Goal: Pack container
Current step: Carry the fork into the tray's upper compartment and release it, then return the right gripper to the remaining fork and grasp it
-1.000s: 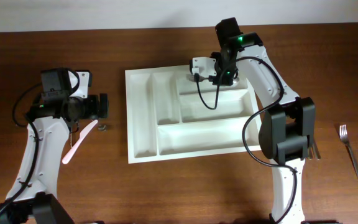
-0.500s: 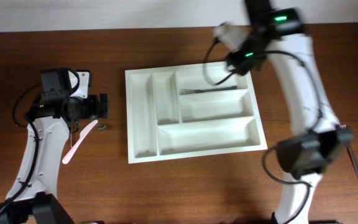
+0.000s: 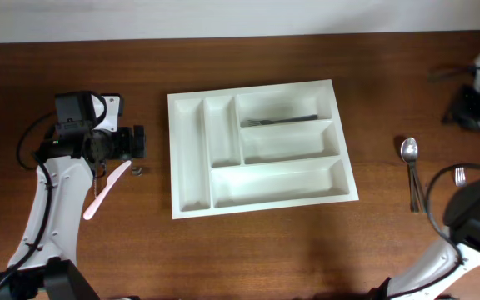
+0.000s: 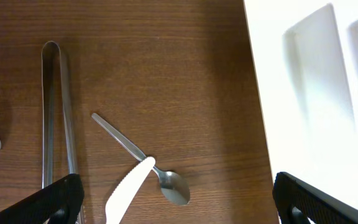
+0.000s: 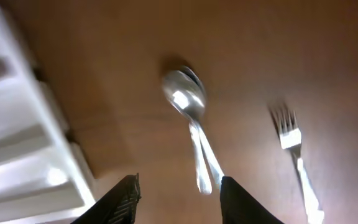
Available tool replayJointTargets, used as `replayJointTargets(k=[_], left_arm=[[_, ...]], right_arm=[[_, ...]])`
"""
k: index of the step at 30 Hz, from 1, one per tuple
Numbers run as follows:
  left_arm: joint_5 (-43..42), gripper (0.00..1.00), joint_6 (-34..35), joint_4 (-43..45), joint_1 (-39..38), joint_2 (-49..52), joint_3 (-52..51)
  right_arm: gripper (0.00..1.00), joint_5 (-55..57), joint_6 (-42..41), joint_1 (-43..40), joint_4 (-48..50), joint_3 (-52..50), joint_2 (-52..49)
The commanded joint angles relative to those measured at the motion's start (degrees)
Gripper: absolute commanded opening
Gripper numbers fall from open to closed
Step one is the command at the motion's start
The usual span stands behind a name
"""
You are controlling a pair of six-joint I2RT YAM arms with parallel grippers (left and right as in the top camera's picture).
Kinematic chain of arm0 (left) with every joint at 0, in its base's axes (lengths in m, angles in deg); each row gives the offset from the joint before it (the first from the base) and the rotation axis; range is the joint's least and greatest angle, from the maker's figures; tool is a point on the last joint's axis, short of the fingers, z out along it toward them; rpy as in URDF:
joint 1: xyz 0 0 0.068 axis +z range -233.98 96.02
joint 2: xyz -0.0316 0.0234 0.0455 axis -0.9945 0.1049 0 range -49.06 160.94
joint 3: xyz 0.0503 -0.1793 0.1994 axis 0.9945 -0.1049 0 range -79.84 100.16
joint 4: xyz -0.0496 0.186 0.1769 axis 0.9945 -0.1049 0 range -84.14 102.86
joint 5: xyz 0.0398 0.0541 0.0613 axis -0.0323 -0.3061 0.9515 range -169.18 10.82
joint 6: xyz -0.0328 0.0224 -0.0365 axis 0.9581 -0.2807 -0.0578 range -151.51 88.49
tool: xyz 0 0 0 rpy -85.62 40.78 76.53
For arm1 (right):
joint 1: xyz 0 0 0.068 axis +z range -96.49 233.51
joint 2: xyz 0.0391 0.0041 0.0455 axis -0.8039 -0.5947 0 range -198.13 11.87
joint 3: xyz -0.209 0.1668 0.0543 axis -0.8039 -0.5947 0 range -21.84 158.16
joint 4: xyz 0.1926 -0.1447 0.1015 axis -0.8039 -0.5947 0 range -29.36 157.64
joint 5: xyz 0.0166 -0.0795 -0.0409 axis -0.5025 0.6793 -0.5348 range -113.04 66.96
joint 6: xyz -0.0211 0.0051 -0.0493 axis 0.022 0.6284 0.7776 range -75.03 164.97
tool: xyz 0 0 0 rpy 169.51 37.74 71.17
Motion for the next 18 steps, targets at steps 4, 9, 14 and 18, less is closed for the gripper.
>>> replayJointTargets(k=[4, 9, 14, 18], left_arm=[[-0.9, 0.99, -1.0, 0.1, 0.2, 0.4, 1.0], [-0.9, 0.99, -1.0, 0.1, 0.2, 0.4, 1.0], [-0.9, 0.99, -1.0, 0.1, 0.2, 0.4, 1.0], [-0.9, 0.99, -1.0, 0.1, 0.2, 0.4, 1.0]], right_arm=[[0.44, 0.7, -0.8, -6.8, 1.4, -12.5, -0.3], [0.36, 0.7, -0.8, -10.2, 4.1, -16.9, -0.3], [0.33, -0.3, -0.8, -12.2, 1.8, -16.9, 1.7], [0.35, -4.7, 0.5, -12.2, 0.5, -16.9, 8.6]])
